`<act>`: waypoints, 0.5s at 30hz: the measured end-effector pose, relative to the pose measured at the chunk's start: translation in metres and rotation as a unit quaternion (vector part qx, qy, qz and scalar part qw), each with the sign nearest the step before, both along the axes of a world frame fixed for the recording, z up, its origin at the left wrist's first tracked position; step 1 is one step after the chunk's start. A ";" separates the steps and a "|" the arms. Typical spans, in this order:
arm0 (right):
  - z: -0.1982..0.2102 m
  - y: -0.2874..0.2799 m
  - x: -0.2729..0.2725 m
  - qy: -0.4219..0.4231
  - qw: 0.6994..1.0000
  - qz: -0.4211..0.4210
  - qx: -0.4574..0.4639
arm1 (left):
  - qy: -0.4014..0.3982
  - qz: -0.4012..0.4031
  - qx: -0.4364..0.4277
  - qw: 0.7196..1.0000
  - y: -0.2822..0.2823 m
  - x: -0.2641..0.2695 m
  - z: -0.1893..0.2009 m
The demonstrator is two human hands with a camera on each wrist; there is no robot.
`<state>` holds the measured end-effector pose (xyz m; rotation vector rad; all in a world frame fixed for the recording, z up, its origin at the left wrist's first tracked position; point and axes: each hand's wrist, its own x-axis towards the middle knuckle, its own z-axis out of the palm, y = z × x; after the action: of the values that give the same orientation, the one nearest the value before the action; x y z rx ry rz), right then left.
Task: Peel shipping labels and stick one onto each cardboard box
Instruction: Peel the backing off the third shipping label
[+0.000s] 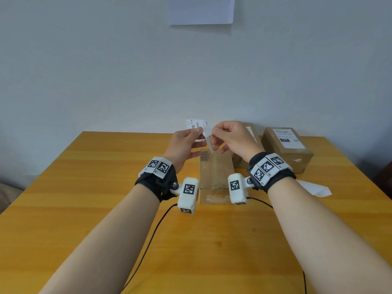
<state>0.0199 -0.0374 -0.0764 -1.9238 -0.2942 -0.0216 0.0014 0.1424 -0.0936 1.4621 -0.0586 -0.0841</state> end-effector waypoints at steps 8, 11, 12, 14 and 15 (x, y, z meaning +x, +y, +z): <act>0.004 0.004 -0.007 0.007 1.000 0.004 0.021 | -0.013 0.010 0.007 1.000 0.001 0.001 0.002; 0.003 0.004 -0.006 -0.014 1.000 0.009 -0.002 | -0.024 0.010 0.021 0.999 0.002 0.001 0.003; 0.002 0.004 -0.006 -0.019 1.000 0.007 -0.006 | -0.028 0.010 0.028 0.999 0.002 0.001 0.002; 0.002 0.004 -0.005 -0.024 1.000 -0.001 -0.002 | -0.033 0.014 0.040 0.999 0.002 0.001 0.002; 0.003 0.005 -0.006 -0.026 1.000 -0.003 0.003 | -0.035 0.016 0.043 0.998 0.001 0.000 0.002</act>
<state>0.0143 -0.0327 -0.0738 -1.9205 -0.3220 -0.0773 0.0015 0.1438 -0.0918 1.5523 -0.0889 -0.0100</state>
